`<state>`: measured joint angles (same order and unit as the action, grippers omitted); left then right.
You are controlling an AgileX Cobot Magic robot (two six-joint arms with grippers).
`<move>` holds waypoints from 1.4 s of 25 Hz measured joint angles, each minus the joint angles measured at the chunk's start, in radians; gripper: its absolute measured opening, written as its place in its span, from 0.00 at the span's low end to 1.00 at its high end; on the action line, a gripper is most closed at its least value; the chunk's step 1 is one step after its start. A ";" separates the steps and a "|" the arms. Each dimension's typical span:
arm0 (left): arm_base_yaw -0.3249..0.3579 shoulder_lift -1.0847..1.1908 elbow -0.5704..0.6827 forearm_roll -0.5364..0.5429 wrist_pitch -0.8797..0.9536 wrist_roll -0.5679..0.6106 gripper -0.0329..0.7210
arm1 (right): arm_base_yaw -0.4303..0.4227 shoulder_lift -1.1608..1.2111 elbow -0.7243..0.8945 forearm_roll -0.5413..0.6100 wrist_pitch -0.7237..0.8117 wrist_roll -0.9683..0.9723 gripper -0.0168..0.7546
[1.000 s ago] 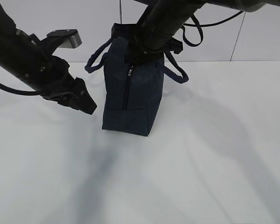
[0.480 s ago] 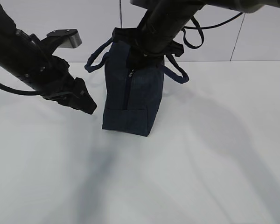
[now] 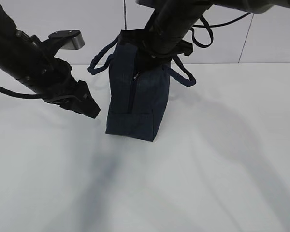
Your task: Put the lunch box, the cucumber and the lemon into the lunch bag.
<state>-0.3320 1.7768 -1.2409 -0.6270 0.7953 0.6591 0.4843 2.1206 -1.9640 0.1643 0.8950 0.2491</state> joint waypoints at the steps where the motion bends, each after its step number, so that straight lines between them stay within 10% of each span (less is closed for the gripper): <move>1: 0.000 0.000 0.000 0.000 0.000 0.000 0.51 | 0.000 0.001 0.000 -0.006 -0.005 0.000 0.31; 35: 0.000 0.000 0.000 0.000 0.000 0.000 0.51 | 0.000 0.039 -0.106 0.014 0.140 0.002 0.31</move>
<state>-0.3320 1.7768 -1.2409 -0.6270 0.7953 0.6591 0.4843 2.1595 -2.0700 0.1782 1.0355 0.2508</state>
